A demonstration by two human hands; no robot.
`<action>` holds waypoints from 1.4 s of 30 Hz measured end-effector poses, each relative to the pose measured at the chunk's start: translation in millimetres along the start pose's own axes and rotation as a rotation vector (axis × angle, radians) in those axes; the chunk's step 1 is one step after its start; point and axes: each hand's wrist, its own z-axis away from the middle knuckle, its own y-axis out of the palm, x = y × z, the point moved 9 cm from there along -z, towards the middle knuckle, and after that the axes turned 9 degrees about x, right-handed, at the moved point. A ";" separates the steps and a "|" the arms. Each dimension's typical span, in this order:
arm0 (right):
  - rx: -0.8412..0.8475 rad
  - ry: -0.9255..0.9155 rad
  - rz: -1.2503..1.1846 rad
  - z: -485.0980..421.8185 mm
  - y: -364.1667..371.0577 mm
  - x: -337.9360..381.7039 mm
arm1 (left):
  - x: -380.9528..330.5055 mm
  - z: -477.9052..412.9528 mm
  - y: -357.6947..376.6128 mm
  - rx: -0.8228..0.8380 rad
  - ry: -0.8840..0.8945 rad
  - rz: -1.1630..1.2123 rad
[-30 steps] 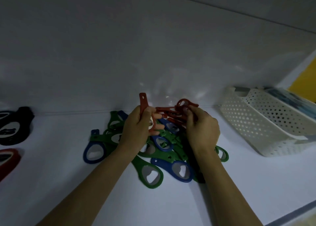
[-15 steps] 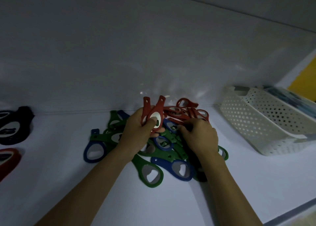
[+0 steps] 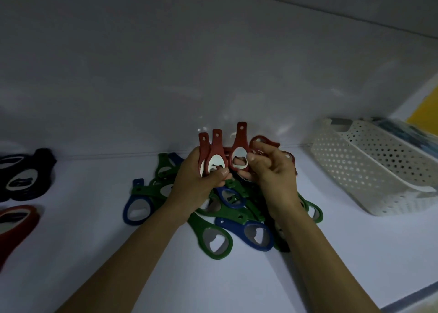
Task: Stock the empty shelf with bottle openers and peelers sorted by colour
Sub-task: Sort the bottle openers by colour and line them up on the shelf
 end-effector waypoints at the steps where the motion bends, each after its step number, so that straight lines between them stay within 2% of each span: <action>1: -0.004 -0.002 -0.030 0.1 0.9 1.1 | -0.6 0.4 -1.5 -0.012 0.003 0.011; 3: -0.034 -0.030 -0.076 0.2 -2.6 4.6 | -2.0 1.1 -3.8 -0.034 0.008 0.021; 5: -0.024 -0.052 -0.011 0.9 -2.6 7.8 | -3.5 1.3 -3.9 -0.045 0.018 0.013; 11: 0.209 -0.056 0.136 2.4 27.6 -0.8 | -12.1 2.2 -2.8 -0.046 0.080 -0.109; 15: 0.137 -0.115 0.232 1.0 22.0 3.1 | -10.2 1.1 -1.9 -0.033 0.080 -0.148; 17: 0.026 -0.151 0.350 -1.5 9.0 8.6 | -9.3 1.3 -1.3 -0.036 0.073 -0.133; 20: -0.119 -0.089 0.560 -13.0 -13.3 12.3 | -6.5 1.2 3.9 0.005 0.050 -0.013; 25: -0.066 0.172 1.298 -45.9 -20.0 2.8 | -3.8 0.2 2.0 0.010 0.021 0.001; 28: -0.098 0.205 1.448 -51.5 -19.1 -2.7 | -4.3 1.0 3.0 0.015 0.019 -0.125; 32: -0.175 0.081 1.568 -47.1 -12.7 2.0 | -5.7 1.4 0.3 -0.003 0.022 -0.118; 35: -0.217 -0.081 1.427 -38.2 -13.1 11.8 | -8.8 1.6 -0.9 -0.026 0.035 -0.097; 38: -0.185 -0.234 1.025 -30.8 -10.0 21.9 | -6.4 2.2 -2.5 -0.060 -0.002 -0.034; 42: -0.115 -0.312 0.558 -22.5 5.3 26.3 | 2.9 0.5 -8.9 -0.103 -0.086 0.182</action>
